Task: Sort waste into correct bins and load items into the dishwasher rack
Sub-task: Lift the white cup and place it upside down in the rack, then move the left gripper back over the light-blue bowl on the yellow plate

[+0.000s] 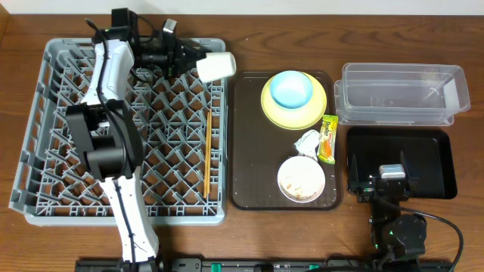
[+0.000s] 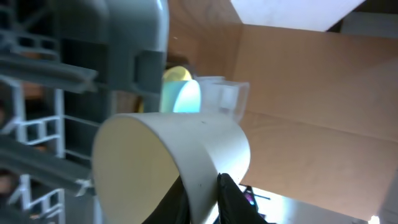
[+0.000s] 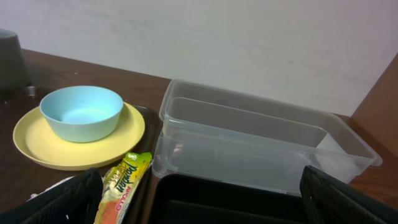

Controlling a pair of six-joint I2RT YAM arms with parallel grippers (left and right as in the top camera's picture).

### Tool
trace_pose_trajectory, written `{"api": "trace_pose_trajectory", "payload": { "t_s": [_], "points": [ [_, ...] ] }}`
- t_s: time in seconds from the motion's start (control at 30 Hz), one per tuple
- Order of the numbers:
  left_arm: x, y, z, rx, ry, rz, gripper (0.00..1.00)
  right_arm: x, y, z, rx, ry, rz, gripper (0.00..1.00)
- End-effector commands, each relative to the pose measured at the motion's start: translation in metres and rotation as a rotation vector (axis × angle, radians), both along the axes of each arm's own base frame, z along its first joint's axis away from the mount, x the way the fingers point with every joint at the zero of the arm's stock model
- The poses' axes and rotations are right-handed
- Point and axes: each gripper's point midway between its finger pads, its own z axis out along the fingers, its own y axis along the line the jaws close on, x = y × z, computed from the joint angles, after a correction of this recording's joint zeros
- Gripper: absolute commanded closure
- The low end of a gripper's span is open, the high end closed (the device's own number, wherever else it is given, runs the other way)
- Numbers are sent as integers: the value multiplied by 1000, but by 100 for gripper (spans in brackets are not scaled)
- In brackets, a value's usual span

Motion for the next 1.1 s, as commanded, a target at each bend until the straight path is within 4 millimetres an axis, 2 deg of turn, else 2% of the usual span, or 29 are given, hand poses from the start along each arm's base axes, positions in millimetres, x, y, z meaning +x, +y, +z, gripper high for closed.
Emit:
{"api": "trace_pose_trajectory", "payload": {
  "t_s": [0.0, 0.07, 0.17, 0.27, 0.37, 0.43, 0.53, 0.67, 0.8, 0.87, 0.97, 1.07],
  "points": [
    [-2, 11, -49, 246, -14, -19, 83, 0, -1, -1, -10, 3, 0, 1],
    [-2, 14, -52, 276, -15, -18, 77, 0, -1, -1, -10, 3, 0, 1],
    [-1, 19, -53, 304, -18, -7, 75, 0, -1, -1, -10, 3, 0, 1],
    [1, 26, -44, 328, -38, 9, 70, 0, -1, -1, -10, 3, 0, 1],
    [3, 39, -33, 389, -66, 36, 61, 0, -1, -1, -10, 3, 0, 1],
    [3, 49, -18, 447, -97, 62, 56, 0, -1, -1, -10, 3, 0, 1],
    [3, 62, 14, 533, -169, 106, 51, 0, -1, -1, -10, 3, 0, 1],
    [-4, 75, 69, 655, -284, 174, 48, 0, -1, -1, -10, 3, 0, 1],
    [-25, 80, 124, 742, -377, 231, 45, 0, -1, -1, -10, 3, 0, 1],
    [-39, 80, 145, 786, -404, 252, 45, 0, 0, -1, -10, 3, 0, 1],
    [-59, 76, 162, 843, -415, 257, 45, 0, -1, -1, -10, 5, 0, 1],
    [-75, 63, 166, 865, -408, 224, 46, 0, -1, -1, -10, 5, 0, 1]
  ]
}}
